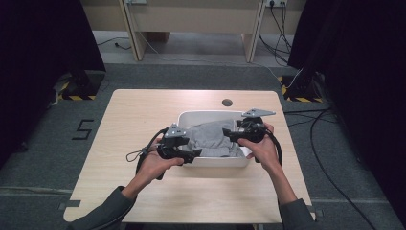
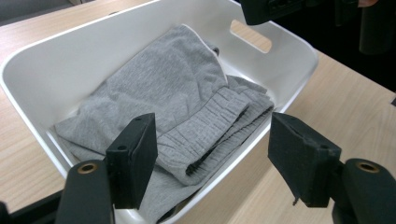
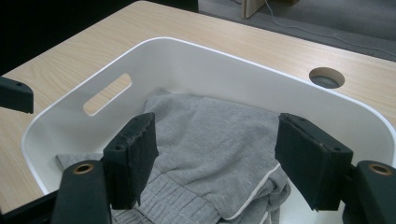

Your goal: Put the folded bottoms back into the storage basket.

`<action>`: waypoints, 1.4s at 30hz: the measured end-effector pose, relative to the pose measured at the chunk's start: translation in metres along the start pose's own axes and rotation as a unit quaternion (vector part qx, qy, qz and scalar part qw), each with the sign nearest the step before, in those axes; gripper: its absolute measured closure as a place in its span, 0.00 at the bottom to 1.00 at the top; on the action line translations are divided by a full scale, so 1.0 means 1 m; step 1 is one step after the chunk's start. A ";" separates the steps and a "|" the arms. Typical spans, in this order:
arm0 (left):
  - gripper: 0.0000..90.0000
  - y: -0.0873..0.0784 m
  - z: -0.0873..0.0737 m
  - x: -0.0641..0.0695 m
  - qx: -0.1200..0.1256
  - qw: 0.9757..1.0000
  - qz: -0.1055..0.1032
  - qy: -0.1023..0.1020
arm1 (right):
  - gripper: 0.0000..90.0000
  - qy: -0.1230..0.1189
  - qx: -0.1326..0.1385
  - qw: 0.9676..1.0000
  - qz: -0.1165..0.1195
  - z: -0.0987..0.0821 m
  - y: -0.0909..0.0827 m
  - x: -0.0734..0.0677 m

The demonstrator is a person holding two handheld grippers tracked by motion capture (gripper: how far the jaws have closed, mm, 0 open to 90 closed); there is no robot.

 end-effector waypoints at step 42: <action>0.22 -0.039 -0.032 0.000 0.031 1.000 -0.001 -0.002 | 0.33 -0.005 0.041 0.999 0.005 -0.031 -0.034 -0.011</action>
Point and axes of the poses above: each handheld gripper's, and its own axes: y roughly forward along the jaws, z roughly out of its top, x roughly to its right, the point moved 4 cm from there along y, roughly forward along the jaws, and after that the axes turned 1 degree about -x, right-handed, at the moved point
